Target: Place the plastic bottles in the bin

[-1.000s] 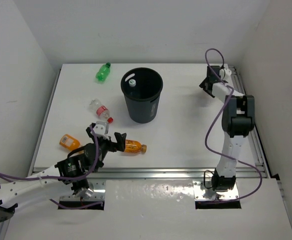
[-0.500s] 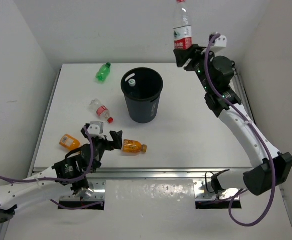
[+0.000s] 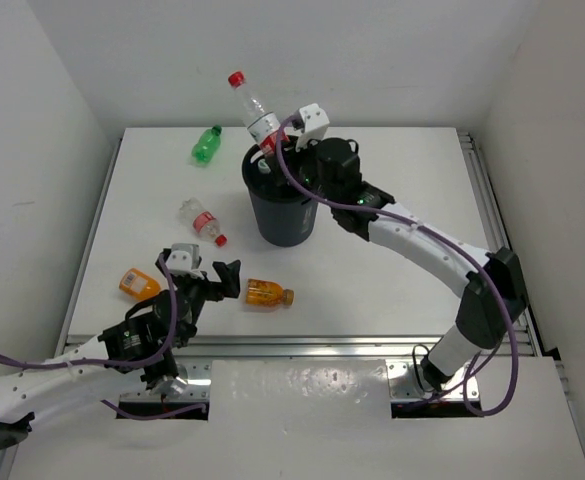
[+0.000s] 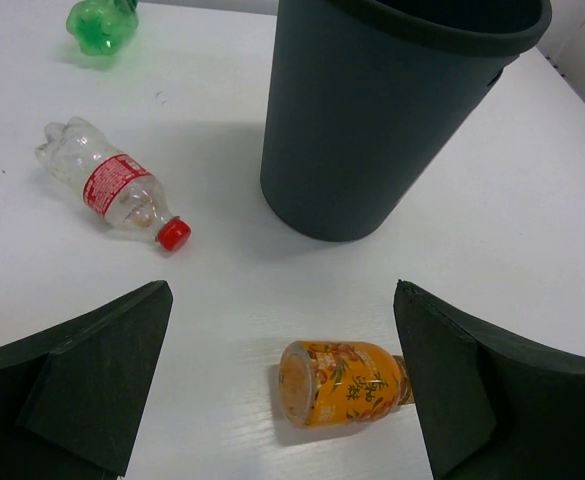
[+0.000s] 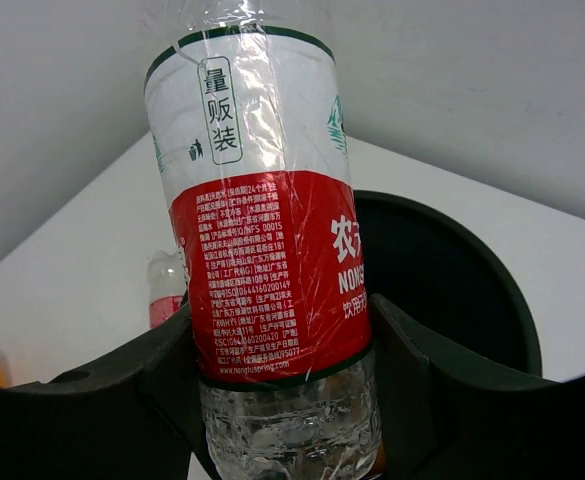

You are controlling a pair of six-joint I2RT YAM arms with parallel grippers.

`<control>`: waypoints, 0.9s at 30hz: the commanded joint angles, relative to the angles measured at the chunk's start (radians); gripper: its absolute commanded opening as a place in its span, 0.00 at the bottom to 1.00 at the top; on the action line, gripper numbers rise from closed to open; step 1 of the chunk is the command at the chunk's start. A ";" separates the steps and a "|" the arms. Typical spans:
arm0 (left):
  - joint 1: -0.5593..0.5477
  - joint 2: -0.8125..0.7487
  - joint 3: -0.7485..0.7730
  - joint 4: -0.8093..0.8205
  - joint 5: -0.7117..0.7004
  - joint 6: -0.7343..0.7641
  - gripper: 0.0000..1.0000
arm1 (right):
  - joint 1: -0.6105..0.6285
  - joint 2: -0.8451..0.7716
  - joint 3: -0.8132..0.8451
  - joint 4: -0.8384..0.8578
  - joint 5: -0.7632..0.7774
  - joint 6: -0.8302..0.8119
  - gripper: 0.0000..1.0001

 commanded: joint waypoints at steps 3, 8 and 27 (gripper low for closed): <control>-0.009 -0.017 0.011 0.009 -0.011 -0.012 1.00 | 0.017 0.054 0.046 0.106 0.111 -0.063 0.39; -0.009 -0.008 0.005 0.023 -0.011 -0.014 1.00 | 0.023 0.095 0.021 0.141 0.151 -0.080 0.41; -0.008 0.020 0.007 0.026 -0.022 -0.020 1.00 | 0.024 0.036 -0.025 0.125 0.229 -0.138 0.90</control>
